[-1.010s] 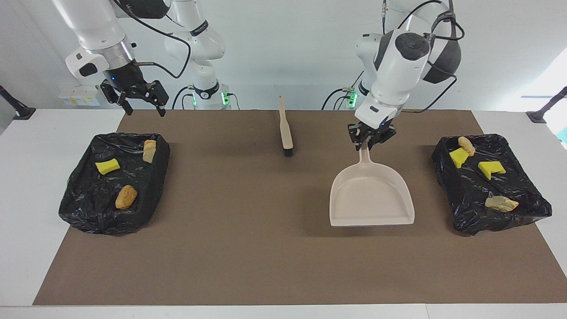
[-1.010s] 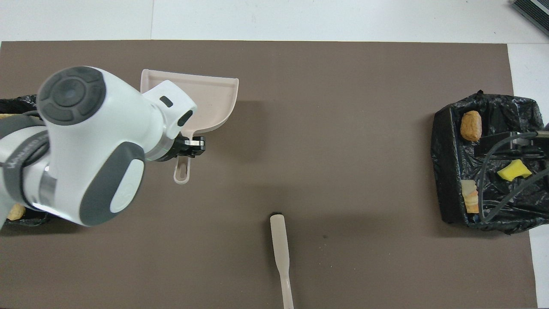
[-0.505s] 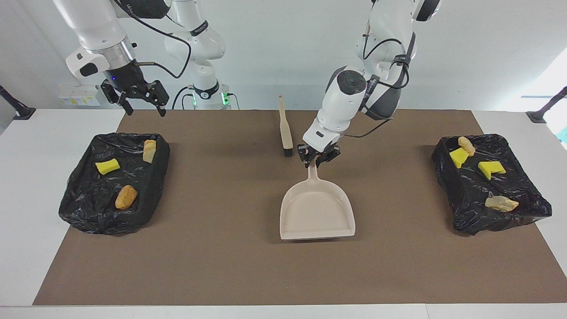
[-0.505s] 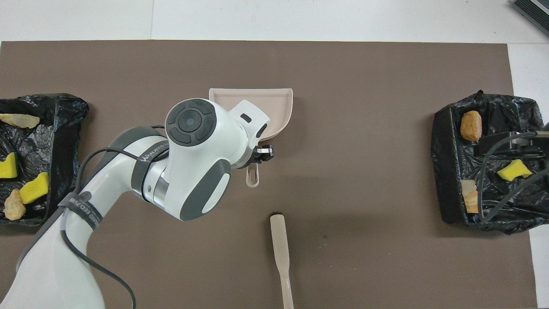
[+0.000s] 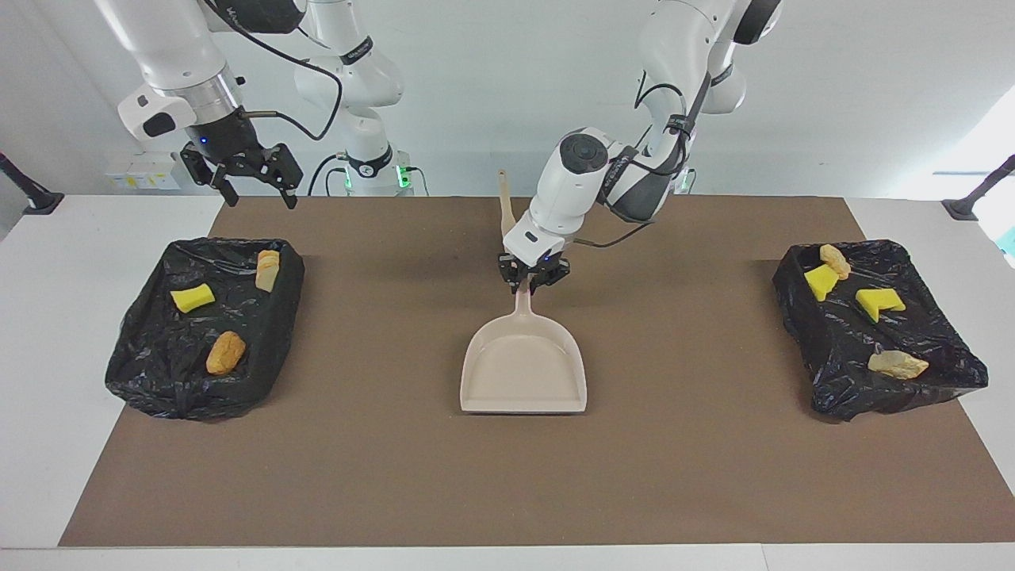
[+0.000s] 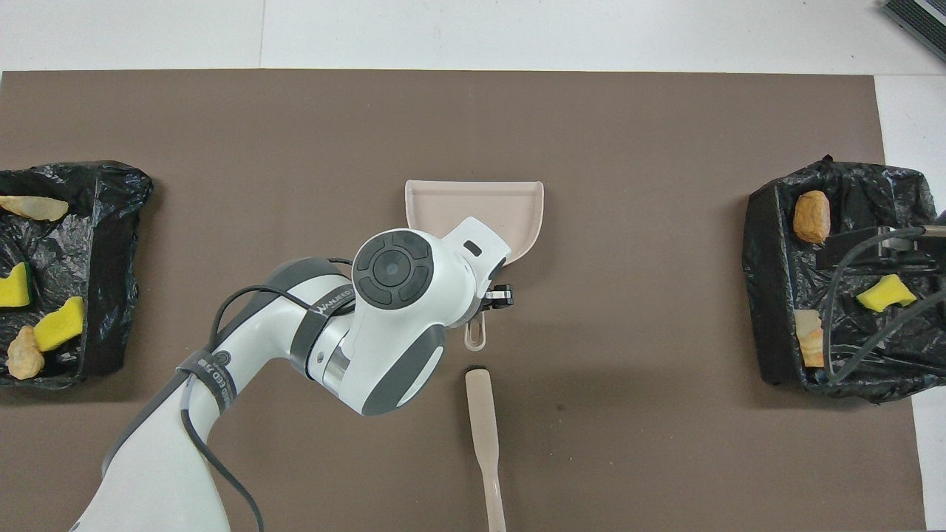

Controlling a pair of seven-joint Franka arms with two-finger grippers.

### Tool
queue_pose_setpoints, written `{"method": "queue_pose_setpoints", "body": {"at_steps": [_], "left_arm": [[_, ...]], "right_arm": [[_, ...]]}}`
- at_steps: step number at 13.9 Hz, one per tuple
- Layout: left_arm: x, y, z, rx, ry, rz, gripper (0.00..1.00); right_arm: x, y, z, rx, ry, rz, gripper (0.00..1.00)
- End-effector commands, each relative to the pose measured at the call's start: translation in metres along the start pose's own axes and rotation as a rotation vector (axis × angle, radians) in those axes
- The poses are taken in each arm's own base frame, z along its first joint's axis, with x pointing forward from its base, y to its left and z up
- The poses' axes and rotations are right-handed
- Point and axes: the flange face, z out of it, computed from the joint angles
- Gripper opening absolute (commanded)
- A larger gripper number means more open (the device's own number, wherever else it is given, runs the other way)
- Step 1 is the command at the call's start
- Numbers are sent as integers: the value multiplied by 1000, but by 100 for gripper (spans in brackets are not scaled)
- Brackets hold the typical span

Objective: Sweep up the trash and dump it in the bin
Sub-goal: 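Release the dustpan with the left gripper and withdraw it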

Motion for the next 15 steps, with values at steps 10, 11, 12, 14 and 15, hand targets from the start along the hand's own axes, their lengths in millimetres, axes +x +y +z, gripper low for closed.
{"method": "queue_pose_setpoints", "body": {"at_steps": [10, 11, 12, 14, 15], "left_arm": [[8, -8, 15, -10, 11, -19, 100], [12, -17, 0, 4, 10, -33, 100], [15, -24, -16, 21, 7, -44, 100], [32, -47, -41, 43, 15, -88, 100], [40, -61, -57, 51, 29, -114, 100]], "right_arm": [[-4, 1, -1, 11, 13, 1, 100], [-4, 0, -1, 11, 13, 0, 100], [-4, 0, -1, 11, 15, 0, 100], [-4, 0, -1, 11, 15, 0, 100], [-4, 0, -1, 11, 13, 0, 100]]}}
